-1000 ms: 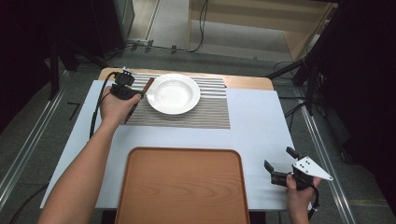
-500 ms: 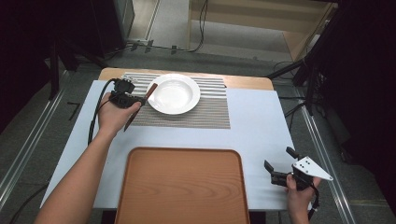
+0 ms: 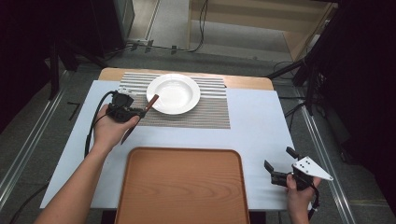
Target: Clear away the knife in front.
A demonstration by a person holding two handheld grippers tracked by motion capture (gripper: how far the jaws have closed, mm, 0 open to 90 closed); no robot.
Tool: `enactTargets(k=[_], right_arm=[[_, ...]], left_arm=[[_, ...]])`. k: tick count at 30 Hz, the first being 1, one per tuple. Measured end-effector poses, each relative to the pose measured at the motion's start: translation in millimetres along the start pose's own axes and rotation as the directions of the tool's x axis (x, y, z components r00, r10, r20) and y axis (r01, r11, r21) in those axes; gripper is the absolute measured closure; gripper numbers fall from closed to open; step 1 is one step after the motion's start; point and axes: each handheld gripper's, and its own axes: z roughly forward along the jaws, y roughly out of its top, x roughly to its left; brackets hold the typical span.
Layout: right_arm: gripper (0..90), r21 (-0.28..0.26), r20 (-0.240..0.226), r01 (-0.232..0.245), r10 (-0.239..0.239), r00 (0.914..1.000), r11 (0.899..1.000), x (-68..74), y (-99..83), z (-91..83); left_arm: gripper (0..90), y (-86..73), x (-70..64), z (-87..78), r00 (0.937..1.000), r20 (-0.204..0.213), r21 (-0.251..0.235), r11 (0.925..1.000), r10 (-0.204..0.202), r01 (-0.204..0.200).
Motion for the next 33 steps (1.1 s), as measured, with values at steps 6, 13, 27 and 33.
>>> enactTargets(k=[6, 13, 27, 33], right_arm=[[0.0, 0.0, 0.001, 0.001, -0.001, 1.0, 1.0, 0.1, 0.0, 0.0], [0.0, 0.001, 0.001, 0.003, -0.003, 1.0, 1.0, 0.3, 0.0, 0.1], [0.0, 0.003, 0.002, 0.003, -0.003, 1.0, 1.0, 0.5, 0.0, 0.1], [0.0, 0.004, 0.003, 0.004, -0.004, 1.0, 1.0, 0.6, 0.0, -0.1]], left_arm=[[76.5, -10.7, -11.6, -7.9, 0.9996, 0.019, -0.004, 0.9998, 0.021, -0.02], [76.5, -22.7, -25.3, -15.8, 0.9984, 0.042, -0.01, 0.9992, 0.038, -0.038], [76.4, -42.0, -45.3, -30.5, 0.9957, 0.065, -0.022, 0.9977, 0.066, -0.065], [76.5, -49.2, -54.8, -35.1, 0.9943, 0.076, -0.022, 0.9971, 0.075, -0.073]])
